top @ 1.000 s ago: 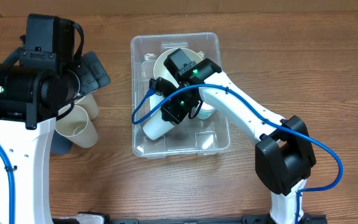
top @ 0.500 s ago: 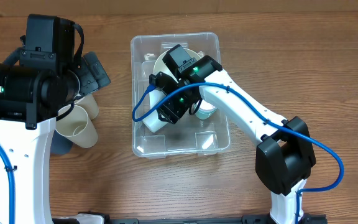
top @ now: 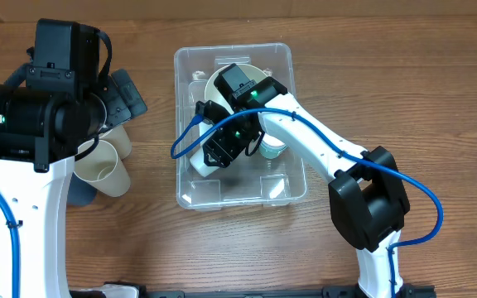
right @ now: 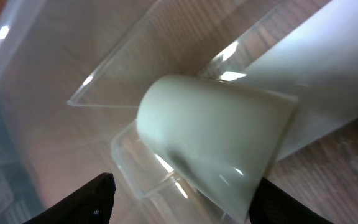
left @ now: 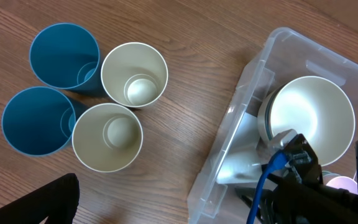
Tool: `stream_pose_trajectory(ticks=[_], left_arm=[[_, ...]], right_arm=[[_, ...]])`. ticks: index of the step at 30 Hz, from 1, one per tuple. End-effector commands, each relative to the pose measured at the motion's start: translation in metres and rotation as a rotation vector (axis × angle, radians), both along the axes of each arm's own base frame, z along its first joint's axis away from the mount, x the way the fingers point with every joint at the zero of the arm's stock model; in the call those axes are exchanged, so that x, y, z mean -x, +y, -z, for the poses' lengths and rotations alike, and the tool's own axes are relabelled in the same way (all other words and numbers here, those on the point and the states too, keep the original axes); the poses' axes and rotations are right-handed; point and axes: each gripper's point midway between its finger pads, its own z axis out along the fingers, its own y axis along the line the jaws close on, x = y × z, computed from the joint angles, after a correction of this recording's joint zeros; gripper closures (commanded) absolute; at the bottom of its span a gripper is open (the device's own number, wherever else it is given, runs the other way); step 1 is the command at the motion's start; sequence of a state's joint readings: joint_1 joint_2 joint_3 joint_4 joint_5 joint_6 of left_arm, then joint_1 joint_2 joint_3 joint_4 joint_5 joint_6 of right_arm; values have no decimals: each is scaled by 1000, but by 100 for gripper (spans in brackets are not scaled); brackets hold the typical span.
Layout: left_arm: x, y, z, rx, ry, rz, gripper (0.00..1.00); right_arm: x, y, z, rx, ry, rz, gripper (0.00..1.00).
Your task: Pack container
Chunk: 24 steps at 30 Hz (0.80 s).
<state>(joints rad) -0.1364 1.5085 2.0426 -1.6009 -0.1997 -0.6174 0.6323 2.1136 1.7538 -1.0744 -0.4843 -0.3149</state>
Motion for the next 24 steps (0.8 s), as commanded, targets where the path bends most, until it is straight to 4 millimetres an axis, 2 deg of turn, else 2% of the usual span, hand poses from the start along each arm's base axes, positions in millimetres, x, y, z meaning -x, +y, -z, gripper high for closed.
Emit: stream_pose_trajectory(ticks=[1,7,11,16,19,22,24], left_arm=[[-2,5,1,-28,6,2,0],[-2,5,1,-28,6,2,0],[-2,5,1,-28,6,2,0],[-2,5,1,-28,6,1,0],[-2,5,1,-29,6,2,0],[-2,5,1,-28,6,2,0],[-2,5,1,-28,6,2,0]], right_arm=[[12,12,-8,-69,49,-31,31],[19,10,-16,-79,50,-77,32],[19,7,-12,-40,34,-75,42],[25,13,-5,31,-26,-106,58],[25,17,-3,42,-51,-116,77],[25,18,-4,40,-54,-116,87],[25,18,-4,40,-54,-116,89]])
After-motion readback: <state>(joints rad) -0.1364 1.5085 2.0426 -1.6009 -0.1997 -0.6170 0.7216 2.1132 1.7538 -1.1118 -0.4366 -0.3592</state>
